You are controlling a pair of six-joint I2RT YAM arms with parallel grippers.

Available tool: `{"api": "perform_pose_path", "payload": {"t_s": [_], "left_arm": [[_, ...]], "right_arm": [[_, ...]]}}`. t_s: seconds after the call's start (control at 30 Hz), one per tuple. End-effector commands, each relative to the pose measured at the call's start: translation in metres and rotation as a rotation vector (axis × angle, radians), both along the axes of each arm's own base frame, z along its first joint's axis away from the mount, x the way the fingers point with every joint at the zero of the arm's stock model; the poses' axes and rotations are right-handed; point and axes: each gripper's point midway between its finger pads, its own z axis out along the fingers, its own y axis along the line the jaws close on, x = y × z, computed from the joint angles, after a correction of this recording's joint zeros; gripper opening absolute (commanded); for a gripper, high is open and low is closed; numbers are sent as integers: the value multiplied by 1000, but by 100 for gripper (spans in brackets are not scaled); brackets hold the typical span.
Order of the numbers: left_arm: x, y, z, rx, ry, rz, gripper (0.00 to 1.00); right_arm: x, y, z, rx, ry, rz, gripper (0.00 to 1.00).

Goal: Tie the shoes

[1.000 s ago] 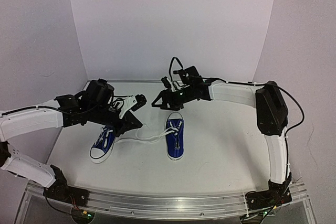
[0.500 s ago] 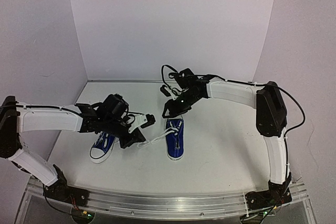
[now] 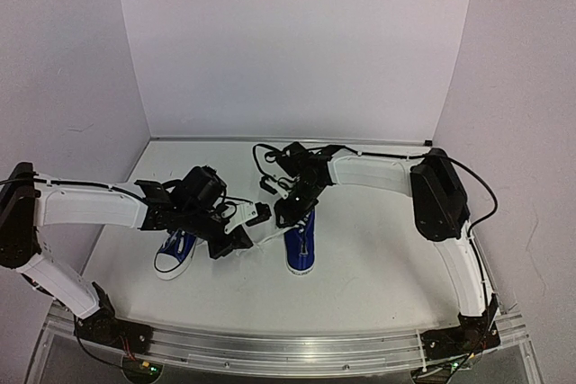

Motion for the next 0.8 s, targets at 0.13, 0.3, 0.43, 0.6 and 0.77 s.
{"api": "perform_pose_path", "payload": {"t_s": [0.13, 0.3, 0.43, 0.6, 0.77], "left_arm": [[8, -11, 12, -40, -45, -9, 0], [9, -12, 9, -32, -38, -10, 0], [14, -11, 8, -24, -51, 7, 0], [30, -7, 2, -13, -31, 82, 0], [55, -3, 2, -81, -7, 158, 0]], "right_arm": [[-8, -4, 2, -89, -55, 58, 45], [-11, -5, 16, -83, -77, 81, 48], [-10, -11, 14, -138, -109, 98, 42], [-9, -15, 14, -158, -124, 98, 28], [-9, -10, 32, -104, -146, 96, 13]]}}
